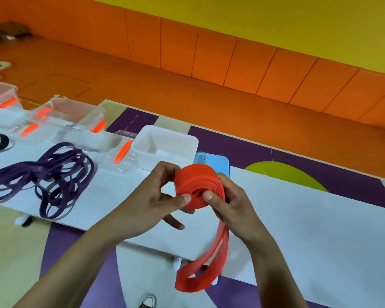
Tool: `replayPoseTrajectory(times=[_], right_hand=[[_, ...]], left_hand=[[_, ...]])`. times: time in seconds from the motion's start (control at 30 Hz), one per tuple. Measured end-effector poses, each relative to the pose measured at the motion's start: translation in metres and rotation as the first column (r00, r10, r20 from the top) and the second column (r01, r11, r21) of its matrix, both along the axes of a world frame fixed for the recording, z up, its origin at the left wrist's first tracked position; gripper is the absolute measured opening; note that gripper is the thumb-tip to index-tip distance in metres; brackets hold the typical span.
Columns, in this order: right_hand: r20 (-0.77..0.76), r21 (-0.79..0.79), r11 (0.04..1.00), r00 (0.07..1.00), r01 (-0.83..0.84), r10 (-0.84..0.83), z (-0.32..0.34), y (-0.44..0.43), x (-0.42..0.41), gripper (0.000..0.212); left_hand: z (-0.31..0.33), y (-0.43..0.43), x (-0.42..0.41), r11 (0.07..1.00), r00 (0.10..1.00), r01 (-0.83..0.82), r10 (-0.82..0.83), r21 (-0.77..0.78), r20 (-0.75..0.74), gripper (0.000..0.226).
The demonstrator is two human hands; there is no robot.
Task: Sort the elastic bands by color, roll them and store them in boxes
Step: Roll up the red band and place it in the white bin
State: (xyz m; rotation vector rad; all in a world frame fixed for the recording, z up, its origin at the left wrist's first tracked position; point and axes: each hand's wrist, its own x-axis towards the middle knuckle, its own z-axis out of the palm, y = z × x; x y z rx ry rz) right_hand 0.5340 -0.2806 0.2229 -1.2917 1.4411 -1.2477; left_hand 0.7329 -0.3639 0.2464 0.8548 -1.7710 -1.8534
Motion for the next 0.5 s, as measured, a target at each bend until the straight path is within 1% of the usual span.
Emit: replayPoseTrajectory(times=[0.07,0.1,0.17,0.23,0.27,0.37,0.43,0.5], right_hand=[[-0.081,0.070,0.996,0.995,-0.050,0.056,0.002,0.001,-0.009,0.032],[-0.125,0.106,0.992,0.989,-0.067,0.080,0.004,0.002,-0.011,0.034],[-0.194,0.164,0.982,0.973,-0.095,0.127,0.008,0.001,-0.011,0.040],[-0.210,0.199,0.975,0.968,-0.095,0.137,0.010,-0.001,-0.008,0.045],[-0.207,0.204,0.976,0.971,-0.080,0.123,0.010,-0.001,-0.006,0.047],[-0.204,0.167,0.986,0.977,-0.019,0.054,0.008,-0.002,-0.003,0.048],[-0.199,0.110,0.994,0.980,0.005,0.017,0.006,-0.003,-0.003,0.046],[-0.153,0.043,0.998,0.987,0.049,-0.042,0.004,-0.003,-0.001,0.044]], left_hand=[[0.004,-0.005,0.006,0.976,0.977,0.032,0.015,-0.216,0.213,0.044],[0.007,-0.006,0.008,0.957,0.965,0.045,0.033,-0.287,0.261,0.045],[0.013,-0.008,0.008,0.927,0.949,0.104,0.015,-0.360,0.315,0.047],[0.016,-0.011,0.007,0.898,0.919,0.188,-0.018,-0.397,0.394,0.040],[0.017,-0.014,0.007,0.896,0.912,0.207,-0.032,-0.392,0.409,0.035],[0.013,-0.014,0.009,0.920,0.930,0.198,-0.067,-0.338,0.362,0.031],[0.008,-0.010,0.010,0.942,0.958,0.145,-0.057,-0.302,0.280,0.035],[0.001,-0.009,0.008,0.962,0.985,0.069,-0.023,-0.265,0.173,0.038]])
